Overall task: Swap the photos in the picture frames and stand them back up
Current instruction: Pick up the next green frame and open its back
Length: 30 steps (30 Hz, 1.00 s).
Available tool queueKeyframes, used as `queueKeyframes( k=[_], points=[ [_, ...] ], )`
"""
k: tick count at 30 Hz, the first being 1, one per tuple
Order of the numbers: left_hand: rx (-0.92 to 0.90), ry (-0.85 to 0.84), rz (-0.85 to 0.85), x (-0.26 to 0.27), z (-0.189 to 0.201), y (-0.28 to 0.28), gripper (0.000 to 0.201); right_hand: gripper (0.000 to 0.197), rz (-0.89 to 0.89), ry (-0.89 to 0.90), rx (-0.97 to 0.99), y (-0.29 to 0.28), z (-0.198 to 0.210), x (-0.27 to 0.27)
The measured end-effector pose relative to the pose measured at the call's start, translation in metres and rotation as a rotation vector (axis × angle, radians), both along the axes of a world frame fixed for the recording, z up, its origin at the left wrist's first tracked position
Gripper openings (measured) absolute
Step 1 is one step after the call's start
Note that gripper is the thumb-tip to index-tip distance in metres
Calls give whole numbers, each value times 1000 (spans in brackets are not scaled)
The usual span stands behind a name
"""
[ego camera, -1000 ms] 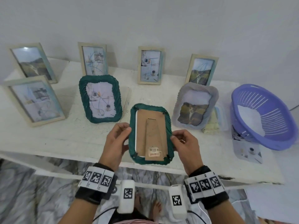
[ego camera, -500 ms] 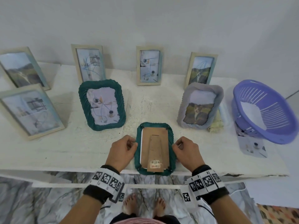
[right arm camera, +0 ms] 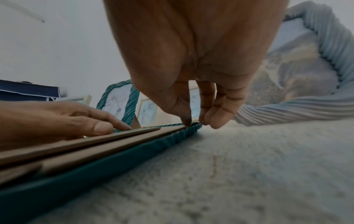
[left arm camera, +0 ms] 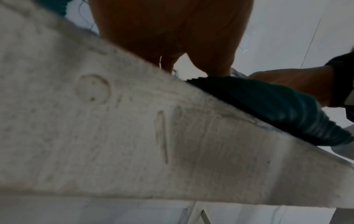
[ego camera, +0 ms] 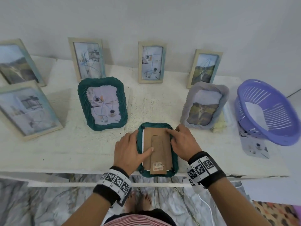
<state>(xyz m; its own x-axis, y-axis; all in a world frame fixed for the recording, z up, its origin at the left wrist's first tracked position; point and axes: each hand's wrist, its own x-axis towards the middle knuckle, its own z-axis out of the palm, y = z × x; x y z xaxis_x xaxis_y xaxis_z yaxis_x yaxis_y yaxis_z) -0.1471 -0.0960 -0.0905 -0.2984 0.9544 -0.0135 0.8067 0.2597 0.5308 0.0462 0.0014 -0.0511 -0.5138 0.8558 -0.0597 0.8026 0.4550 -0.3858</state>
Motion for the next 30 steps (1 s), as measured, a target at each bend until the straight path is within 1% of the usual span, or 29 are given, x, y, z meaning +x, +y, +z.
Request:
queueKeyframes(
  k=[4,6,8,9,11,13,16,19,21,23,26,30],
  points=[
    [-65,24,-2,2,3,1,92,38,27,50,51,-1,0,4],
    [-77,22,1,1,3,2,93,28,32,61,45,-3,-1,5],
    [-83,22,5,1,5,3,94,16,35,29,55,-3,-3,5],
    [-87,22,1,2,7,4,94,15,29,11,41,-4,-3,6],
    [-103,35,-26,5,13,6,91,24,15,15,-6,-6,-3,9],
    [-109,82,-71,9,18,8,83,39,15,38,-38,-14,0,12],
    [-153,175,-105,12,23,13,75,50,50,-21,-37,-22,5,12],
    [-208,257,-96,16,24,17,79,62,48,-93,-31,-24,2,10],
    [-210,302,-89,20,25,19,86,65,41,-120,-18,-23,1,9],
    [-199,298,-86,21,26,20,92,65,33,-125,1,-22,0,8],
    [-190,269,-111,15,25,18,97,65,33,-124,9,-22,-1,8],
    [-147,178,-169,-1,19,12,96,62,33,-103,7,-24,-3,9]
  ],
)
